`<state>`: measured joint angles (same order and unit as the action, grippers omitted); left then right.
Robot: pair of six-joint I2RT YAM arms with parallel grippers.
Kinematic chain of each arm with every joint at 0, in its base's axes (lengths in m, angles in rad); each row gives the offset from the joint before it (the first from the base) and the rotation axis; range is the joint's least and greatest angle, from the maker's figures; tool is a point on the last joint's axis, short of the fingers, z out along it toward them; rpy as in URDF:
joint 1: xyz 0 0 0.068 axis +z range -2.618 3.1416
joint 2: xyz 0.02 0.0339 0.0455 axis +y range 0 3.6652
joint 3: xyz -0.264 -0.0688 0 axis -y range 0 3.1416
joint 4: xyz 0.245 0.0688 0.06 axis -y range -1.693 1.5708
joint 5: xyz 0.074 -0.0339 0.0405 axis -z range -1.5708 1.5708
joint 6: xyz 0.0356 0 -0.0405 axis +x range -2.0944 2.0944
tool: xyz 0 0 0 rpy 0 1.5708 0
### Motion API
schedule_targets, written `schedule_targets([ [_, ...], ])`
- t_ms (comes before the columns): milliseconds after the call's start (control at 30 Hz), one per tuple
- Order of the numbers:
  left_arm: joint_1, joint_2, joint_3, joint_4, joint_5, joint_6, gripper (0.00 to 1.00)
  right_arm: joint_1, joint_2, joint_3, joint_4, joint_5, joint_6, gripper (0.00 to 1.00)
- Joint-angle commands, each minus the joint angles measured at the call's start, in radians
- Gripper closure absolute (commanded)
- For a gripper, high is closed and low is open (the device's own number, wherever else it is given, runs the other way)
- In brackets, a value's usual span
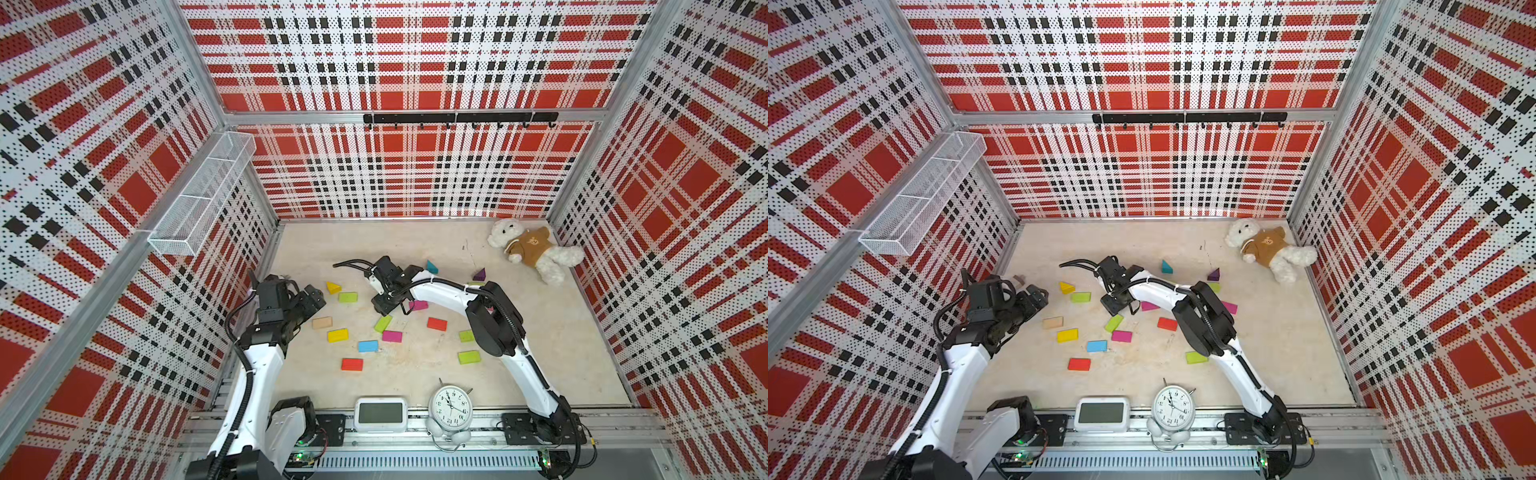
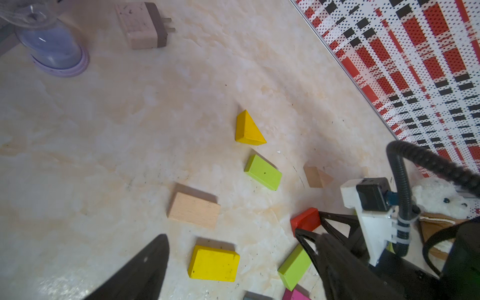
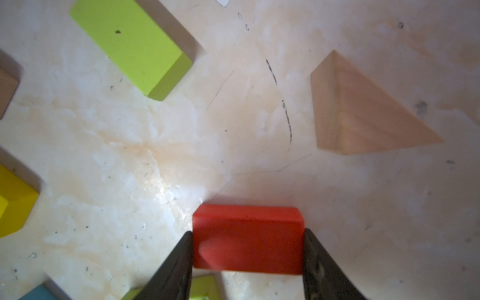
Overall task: Assemble a carrot with building blocks
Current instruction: Assemble the building block at the center of the board.
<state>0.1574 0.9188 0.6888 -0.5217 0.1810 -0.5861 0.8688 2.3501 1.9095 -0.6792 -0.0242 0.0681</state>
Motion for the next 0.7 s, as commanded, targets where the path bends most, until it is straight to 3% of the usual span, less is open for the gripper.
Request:
schedule_targets([
  [0,0.017,-0.012,0.015,-0.026,0.018,0.017,0.09,0.002,0.041,0.050,0.011,-0.005,0.027,0.47],
  [667,0.029,0.018,0.012,0.003,0.061,0.020,0.09,0.002,0.182,0.290,-0.047,-0.019,0.178,0.44],
])
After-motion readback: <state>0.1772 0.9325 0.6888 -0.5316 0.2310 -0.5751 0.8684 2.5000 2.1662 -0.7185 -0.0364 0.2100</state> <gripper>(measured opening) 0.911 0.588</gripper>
